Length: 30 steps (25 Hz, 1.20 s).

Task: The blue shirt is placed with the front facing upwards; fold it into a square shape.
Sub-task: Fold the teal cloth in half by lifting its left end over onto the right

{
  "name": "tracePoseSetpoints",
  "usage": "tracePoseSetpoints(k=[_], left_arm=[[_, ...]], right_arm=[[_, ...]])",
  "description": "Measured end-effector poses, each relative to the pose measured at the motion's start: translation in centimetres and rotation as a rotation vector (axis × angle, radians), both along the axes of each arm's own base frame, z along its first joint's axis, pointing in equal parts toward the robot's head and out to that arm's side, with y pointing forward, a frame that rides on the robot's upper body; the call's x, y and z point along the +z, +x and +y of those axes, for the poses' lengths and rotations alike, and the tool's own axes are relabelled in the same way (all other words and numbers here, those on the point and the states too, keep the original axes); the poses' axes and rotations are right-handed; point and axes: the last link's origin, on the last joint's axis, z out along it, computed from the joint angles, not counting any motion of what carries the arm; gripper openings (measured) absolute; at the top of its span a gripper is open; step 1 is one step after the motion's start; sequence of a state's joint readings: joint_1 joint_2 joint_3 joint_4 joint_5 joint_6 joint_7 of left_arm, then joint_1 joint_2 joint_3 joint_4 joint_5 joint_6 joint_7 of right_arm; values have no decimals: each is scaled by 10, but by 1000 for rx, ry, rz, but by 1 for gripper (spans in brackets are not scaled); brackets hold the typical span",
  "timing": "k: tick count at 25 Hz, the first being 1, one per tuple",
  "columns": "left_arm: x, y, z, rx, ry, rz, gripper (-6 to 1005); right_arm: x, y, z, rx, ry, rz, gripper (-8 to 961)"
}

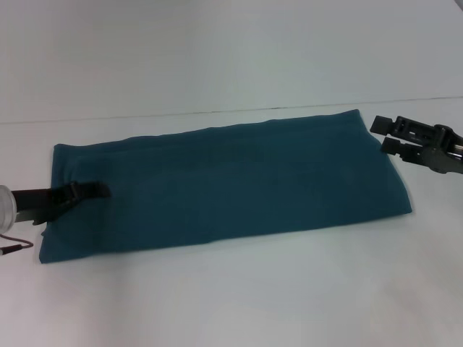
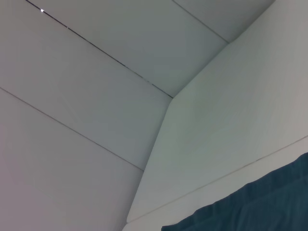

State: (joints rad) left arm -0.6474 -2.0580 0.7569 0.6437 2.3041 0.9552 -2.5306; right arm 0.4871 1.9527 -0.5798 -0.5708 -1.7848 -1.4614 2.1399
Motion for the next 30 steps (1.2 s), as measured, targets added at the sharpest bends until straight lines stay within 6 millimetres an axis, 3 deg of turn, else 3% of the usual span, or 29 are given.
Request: tracePoseSetpoints(k=[6, 12, 15, 25, 30], left_arm=[[4, 4, 3, -14, 0, 3, 729], [5, 7, 4, -23, 0, 2, 533], [5, 7, 4, -25, 0, 1, 333], [7, 6, 5, -28, 7, 12, 70], [11, 5, 6, -38, 17, 27, 47]], right_arm=[[1, 2, -3, -5, 2, 7, 892], [1, 3, -3, -7, 6, 10, 892], [1, 2, -3, -5, 6, 10, 892], [2, 0, 0, -1, 10, 7, 892], [2, 0, 0, -1, 10, 7, 892]])
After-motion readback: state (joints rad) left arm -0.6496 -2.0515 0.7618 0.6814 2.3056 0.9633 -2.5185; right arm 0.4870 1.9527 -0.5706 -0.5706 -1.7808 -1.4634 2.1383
